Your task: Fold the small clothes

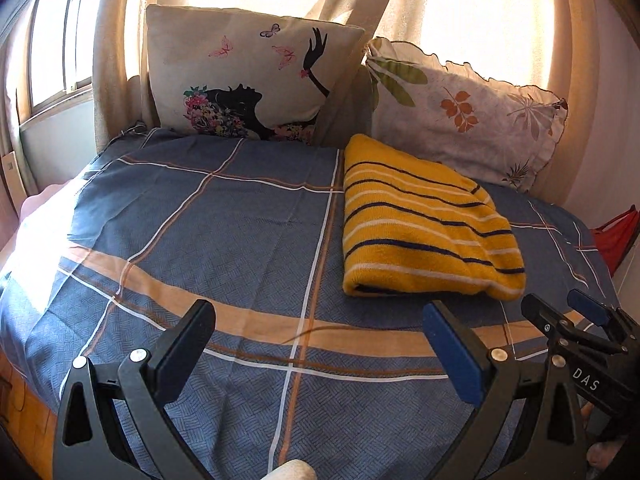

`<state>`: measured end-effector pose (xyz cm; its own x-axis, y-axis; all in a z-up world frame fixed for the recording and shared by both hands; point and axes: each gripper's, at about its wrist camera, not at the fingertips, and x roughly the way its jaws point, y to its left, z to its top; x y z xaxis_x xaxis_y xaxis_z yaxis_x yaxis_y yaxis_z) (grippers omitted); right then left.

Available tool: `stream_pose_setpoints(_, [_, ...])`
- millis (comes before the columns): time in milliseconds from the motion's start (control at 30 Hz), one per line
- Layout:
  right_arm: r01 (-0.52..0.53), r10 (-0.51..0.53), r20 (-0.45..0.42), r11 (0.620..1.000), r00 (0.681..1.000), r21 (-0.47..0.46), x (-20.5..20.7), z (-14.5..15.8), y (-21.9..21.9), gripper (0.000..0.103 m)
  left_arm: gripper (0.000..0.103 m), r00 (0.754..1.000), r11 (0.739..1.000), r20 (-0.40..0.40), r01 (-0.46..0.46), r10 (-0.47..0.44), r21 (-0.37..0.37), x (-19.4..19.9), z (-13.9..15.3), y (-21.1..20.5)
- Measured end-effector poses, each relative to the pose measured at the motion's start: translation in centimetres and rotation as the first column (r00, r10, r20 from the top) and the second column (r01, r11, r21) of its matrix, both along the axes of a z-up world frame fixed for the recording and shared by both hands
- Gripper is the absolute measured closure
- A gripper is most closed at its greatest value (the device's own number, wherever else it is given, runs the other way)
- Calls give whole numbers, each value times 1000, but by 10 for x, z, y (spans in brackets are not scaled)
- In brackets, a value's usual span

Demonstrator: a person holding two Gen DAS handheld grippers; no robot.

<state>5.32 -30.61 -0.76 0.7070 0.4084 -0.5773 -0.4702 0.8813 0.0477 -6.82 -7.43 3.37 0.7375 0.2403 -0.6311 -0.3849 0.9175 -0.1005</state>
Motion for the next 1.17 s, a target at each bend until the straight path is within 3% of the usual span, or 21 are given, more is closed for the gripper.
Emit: stream_pose_setpoints(1167, [-15,15,-13,1000,1000,-14,0,-7,12,14,0,998,999,-41,41,-41,-5,9,-10,-5])
